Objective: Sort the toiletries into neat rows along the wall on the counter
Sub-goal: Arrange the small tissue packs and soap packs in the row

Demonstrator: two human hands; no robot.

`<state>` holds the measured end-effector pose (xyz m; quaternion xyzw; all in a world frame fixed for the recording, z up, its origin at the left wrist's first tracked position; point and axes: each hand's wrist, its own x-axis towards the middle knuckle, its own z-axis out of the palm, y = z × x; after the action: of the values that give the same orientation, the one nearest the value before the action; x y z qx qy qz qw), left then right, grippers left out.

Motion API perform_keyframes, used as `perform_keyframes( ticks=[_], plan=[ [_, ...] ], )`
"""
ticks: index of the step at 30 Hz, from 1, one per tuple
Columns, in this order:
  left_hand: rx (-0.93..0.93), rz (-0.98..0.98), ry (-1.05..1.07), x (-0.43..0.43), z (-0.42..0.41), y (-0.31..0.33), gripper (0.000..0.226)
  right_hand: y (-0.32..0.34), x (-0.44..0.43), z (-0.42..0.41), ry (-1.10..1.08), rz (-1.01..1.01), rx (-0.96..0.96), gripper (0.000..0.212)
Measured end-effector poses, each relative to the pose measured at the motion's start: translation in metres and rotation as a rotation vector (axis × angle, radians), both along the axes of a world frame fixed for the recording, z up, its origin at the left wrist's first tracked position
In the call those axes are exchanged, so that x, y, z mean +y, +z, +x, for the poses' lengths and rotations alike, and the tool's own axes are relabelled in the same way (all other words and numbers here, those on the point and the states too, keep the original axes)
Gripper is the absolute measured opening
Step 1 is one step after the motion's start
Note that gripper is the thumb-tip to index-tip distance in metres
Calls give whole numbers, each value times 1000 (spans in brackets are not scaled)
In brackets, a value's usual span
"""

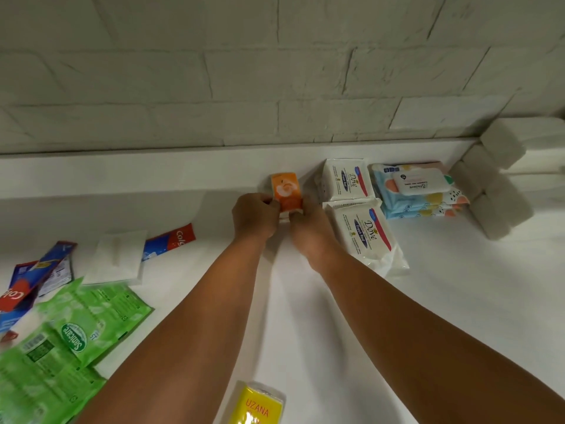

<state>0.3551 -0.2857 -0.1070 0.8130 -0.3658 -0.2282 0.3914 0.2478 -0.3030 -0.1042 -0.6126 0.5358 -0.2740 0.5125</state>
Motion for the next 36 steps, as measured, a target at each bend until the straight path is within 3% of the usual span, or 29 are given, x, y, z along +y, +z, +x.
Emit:
perform_keyframes(
  ticks=[10,14,18,22,27,36],
  plan=[
    [42,17,-111,5,-1,3,22,14,3,0,34,35,41,35],
    [0,55,-95,18,-4,12,27,19,10,-5,72,43,80,61],
    [11,38,-77,46,-15,26,21,29,42,-24,171,73,73,48],
    [-28,-11,-100,88,-31,36,36,34,75,-49,245,56,110,52],
    [-26,-90,-93,148,-46,50,34,53,118,-68,292,10,114,54],
    [-11,40,-190,268,-52,39,29,47,217,-88,271,-95,268,48]
  ],
)
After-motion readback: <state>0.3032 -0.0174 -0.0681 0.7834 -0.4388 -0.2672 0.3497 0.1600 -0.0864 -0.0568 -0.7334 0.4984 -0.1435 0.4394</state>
